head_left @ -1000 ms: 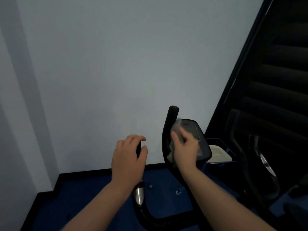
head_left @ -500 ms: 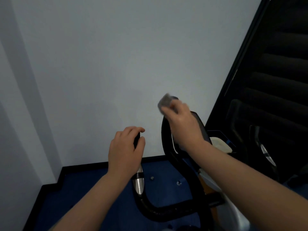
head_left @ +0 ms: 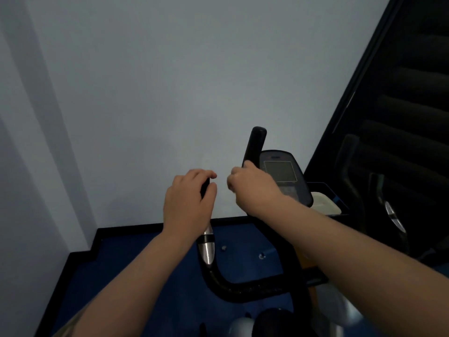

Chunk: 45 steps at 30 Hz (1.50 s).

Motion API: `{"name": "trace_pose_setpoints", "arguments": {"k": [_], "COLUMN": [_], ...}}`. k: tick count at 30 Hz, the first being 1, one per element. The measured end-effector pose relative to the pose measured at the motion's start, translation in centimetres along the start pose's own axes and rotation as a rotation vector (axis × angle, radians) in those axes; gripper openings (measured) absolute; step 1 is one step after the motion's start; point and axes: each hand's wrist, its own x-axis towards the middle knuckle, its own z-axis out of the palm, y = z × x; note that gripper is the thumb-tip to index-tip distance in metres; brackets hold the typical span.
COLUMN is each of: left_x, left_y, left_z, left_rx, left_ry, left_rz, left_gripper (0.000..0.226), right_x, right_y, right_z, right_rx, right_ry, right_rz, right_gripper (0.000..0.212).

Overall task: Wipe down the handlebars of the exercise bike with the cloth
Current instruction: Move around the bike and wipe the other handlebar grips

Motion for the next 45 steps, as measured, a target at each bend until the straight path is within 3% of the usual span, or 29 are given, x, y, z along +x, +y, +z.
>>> {"name": "trace_pose_setpoints", "arguments": {"k": [3,4,6,8,11,14,17,18,20,21,23,27,31,32,35,38,41,45], "left_x": [0.0,-0.1,-0.1,-0.1,-0.1,-0.1,-0.1,-0.1,-0.1,-0.1,-0.1,-0.2,-0.3,-0.4,-0.6,-0.7,-2.7,-8.0], "left_y": [-0.1,-0.1,-0.1,0.0,0.0,-0.2,-0.2,-0.1,0.0,0.0,0.1,-0.1,-0.1,0.0,0.4,1.6,3.2,5.8], "left_z": [-0.1,0.1,0.3,0.5,0.5,0.5,0.6,0.7,0.8,0.9,0.8,0.6,0.7,0.8,1.0,0.7,0.4,1.6], "left_rx": [-0.012,-0.019,-0.025,-0.029,-0.025,-0.015,-0.033,-0.036,-0.038,-0.039,-0.043,-0.034,-0.048,-0.051,-0.079,-0.124,-0.125,-0.183], "left_ry": [0.009,0.019,0.042,0.056,0.054,0.056,0.066,0.071,0.075,0.076,0.076,0.063,0.061,0.059,0.027,0.005,0.034,-0.108], "left_rz": [0.006,0.003,-0.004,-0.009,-0.01,0.009,0.006,0.002,-0.004,-0.008,-0.011,0.0,-0.006,-0.012,-0.048,-0.135,-0.112,0.003], "left_gripper": [0.025,0.024,0.023,0.022,0.022,0.022,0.021,0.021,0.02,0.02,0.02,0.02,0.021,0.022,0.028,0.035,0.043,0.041], "right_x": [-1.4,-1.6,-0.6,0.5,0.0,-2.6,-4.1,-3.8,-2.6,-2.1,-1.9,-5.3,-8.2,-8.1,-6.5,-7.4,-12.3,-15.8], "right_y": [2.1,2.8,3.8,3.8,2.0,2.1,4.6,5.4,6.0,5.7,3.8,3.0,5.8,6.2,5.1,2.8,3.5,6.6], "right_z": [-1.4,-2.3,-3.3,-2.8,-0.2,0.5,-1.4,-2.1,-2.3,-1.9,-0.3,2.6,0.9,0.4,0.4,2.2,4.3,3.8], "right_rx": [0.372,0.506,0.634,0.504,0.143,0.353,0.567,0.63,0.709,0.708,0.614,0.642,0.829,0.867,0.835,0.828,0.799,0.806], "right_ry": [-0.247,-0.26,0.0,0.236,0.148,0.089,-0.154,-0.144,0.086,0.196,0.268,0.198,-0.106,-0.081,0.234,0.339,0.34,0.118], "right_rz": [-0.067,-0.074,-0.061,-0.016,-0.061,-0.102,-0.22,-0.23,-0.154,-0.092,-0.046,-0.12,-0.162,-0.144,0.014,0.159,0.12,0.051], "right_gripper": [0.02,0.018,0.017,0.019,0.023,0.019,0.016,0.016,0.018,0.018,0.016,0.013,0.019,0.021,0.027,0.027,0.026,0.024]}}
